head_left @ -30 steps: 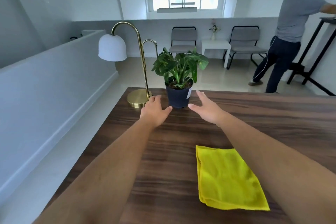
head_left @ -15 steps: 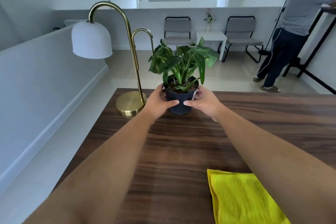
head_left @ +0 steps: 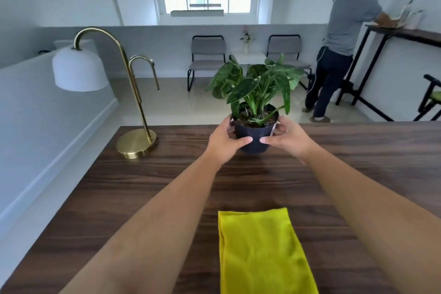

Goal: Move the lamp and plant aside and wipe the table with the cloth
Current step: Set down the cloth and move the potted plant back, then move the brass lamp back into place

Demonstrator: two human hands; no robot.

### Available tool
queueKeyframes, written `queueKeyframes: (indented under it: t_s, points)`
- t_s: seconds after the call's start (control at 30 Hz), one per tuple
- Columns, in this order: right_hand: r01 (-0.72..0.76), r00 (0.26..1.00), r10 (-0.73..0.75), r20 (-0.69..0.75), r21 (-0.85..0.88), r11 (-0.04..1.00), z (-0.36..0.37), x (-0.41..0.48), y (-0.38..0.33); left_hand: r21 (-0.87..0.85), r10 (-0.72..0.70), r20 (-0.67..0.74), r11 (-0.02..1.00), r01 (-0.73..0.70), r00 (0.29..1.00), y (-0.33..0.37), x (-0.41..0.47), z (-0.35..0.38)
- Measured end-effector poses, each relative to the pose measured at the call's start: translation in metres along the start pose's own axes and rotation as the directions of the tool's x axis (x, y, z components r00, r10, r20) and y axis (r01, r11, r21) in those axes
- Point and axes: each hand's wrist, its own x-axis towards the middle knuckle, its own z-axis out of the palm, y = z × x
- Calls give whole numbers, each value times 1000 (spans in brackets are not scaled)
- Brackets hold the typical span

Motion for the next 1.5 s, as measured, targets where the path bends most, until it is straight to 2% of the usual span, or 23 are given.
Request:
queueKeyframes:
  t_s: [0.17,0.27,0.57,0.7,0.8,0.9,0.97,1.03,1.27,1.5]
  points:
    - [-27,999,27,-38,1,1000,-49,-42,24,-51,11,37,999,-9,999,7,-29,62]
    - [-40,998,41,-40,31,999,-65,-60,38,-10,31,49,999,-30,998,5,-43,86]
    - [3,1000,0,-21,148,989,-68,-80,53,58,58,-24,997,-56,998,8,-67,103]
    - [14,1000,-16,22,122,992,-69,-80,56,69,34,-45,997,-31,998,12,-71,106]
    - [-40,995,55,-88,161,986,-65,-87,54,95,12,-58,995,-6,998,16,-78,103]
    - [-182,949,225,-221,198,963,-59,-100,61,130,-54,-64,990,62,996,19,-85,98]
    - [-257,941,291,-172,193,947,-52,-111,68,122,-93,-68,987,101,993,20,-92,91]
    - [-268,955,281,-97,130,955,-40,-121,68,138,-95,-76,985,105,993,20,-99,82]
    - [-88,990,91,104,-28,996,37,-113,15,188,-128,-175,969,160,976,14,-123,13]
    - [-15,987,27,160,-75,997,130,-62,-33,276,-153,-295,932,237,943,4,-123,-102]
